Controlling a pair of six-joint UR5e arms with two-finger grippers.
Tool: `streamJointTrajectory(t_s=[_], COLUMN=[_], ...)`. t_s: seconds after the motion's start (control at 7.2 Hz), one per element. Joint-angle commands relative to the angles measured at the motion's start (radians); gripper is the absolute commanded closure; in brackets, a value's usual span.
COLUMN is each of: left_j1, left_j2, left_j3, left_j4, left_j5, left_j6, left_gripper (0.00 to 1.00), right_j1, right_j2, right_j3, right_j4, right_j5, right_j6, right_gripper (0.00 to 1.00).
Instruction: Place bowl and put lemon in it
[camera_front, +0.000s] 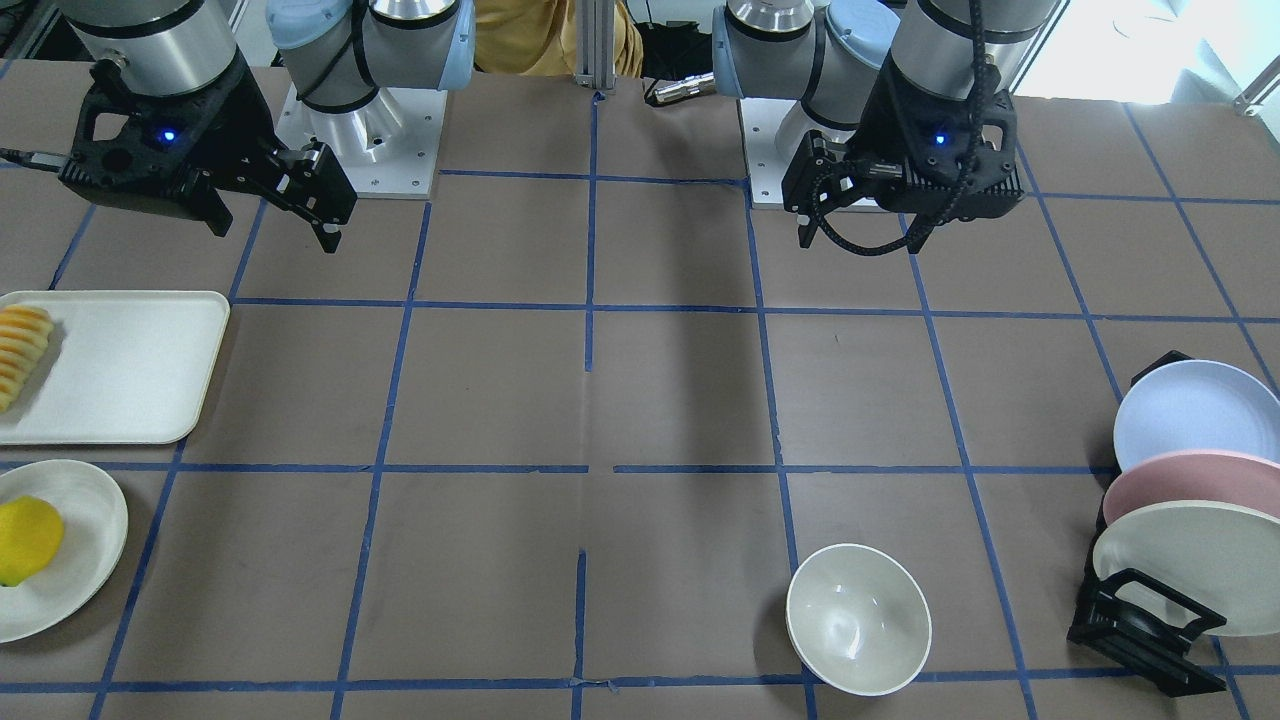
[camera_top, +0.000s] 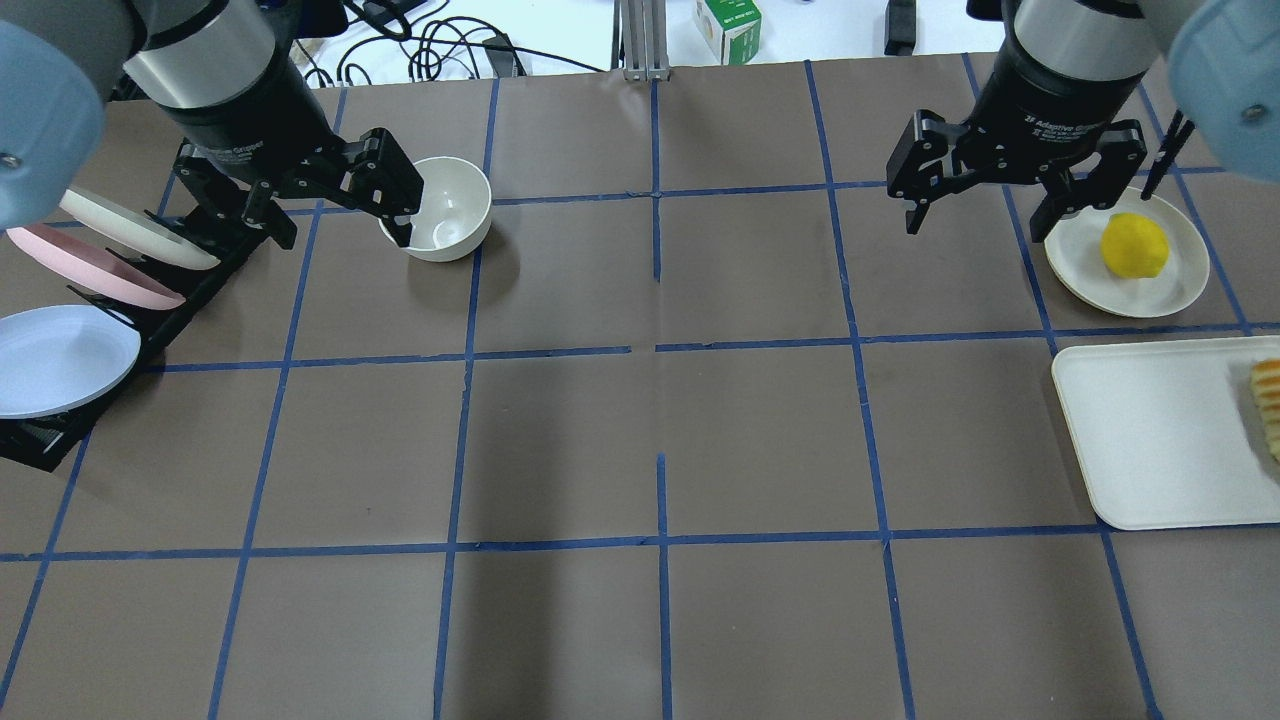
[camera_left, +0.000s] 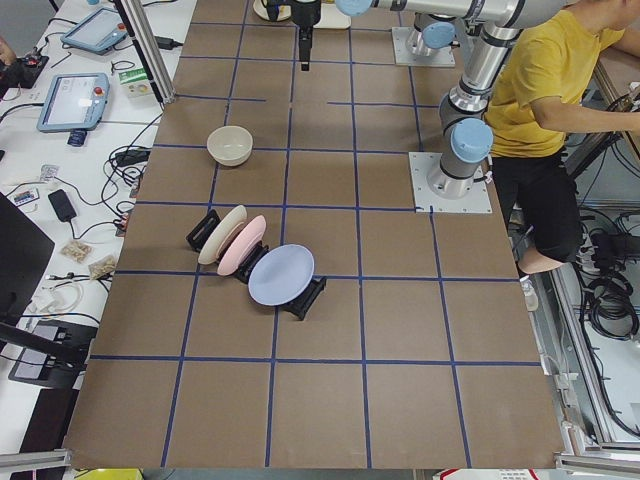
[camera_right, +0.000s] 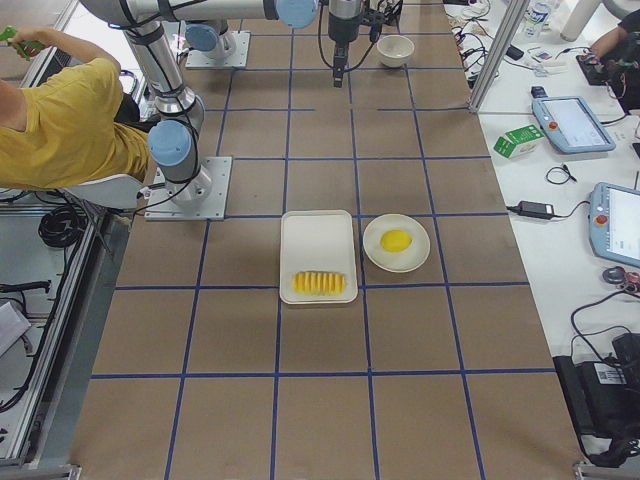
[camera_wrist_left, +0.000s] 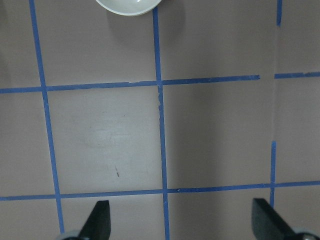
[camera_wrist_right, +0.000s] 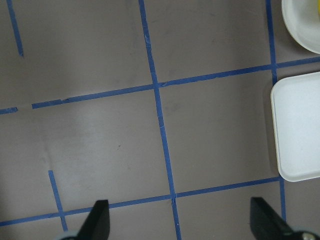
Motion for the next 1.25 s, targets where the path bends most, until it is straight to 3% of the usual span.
streamJointTrajectory(t_s=[0.0, 0.28, 0.42, 0.69, 0.83, 1.11], left_j1=[0.001, 0.005, 0.028, 0.126, 0.136, 0.178], left_j2=[-0.001, -0.015, -0.051, -0.184, -0.266, -0.436], left_j3=[0.000, 0.002, 0.003, 0.026, 0.063, 0.113], left_j4=[0.008, 0.010, 0.061, 0.175, 0.236, 0.356], left_j5=[-0.004, -0.002, 0.001, -0.010, -0.015, -0.035], left_j6=[0.005, 0.016, 0.123, 0.199, 0.216, 0.227], left_gripper=[0.00, 0.00, 0.00, 0.00, 0.00, 0.00], right_j1=[0.000, 0.000, -0.007, -0.012, -0.023, -0.137], right_j2=[-0.003, 0.000, 0.009, 0.063, 0.098, 0.105], right_j3=[0.002, 0.003, 0.003, 0.003, 0.003, 0.003], right_j4=[0.001, 0.000, -0.008, -0.032, -0.116, -0.140], right_j5=[0.000, 0.000, 0.003, 0.005, -0.009, -0.005], right_j6=[0.001, 0.001, -0.010, -0.002, -0.016, -0.060], right_gripper=[0.00, 0.00, 0.00, 0.00, 0.00, 0.00])
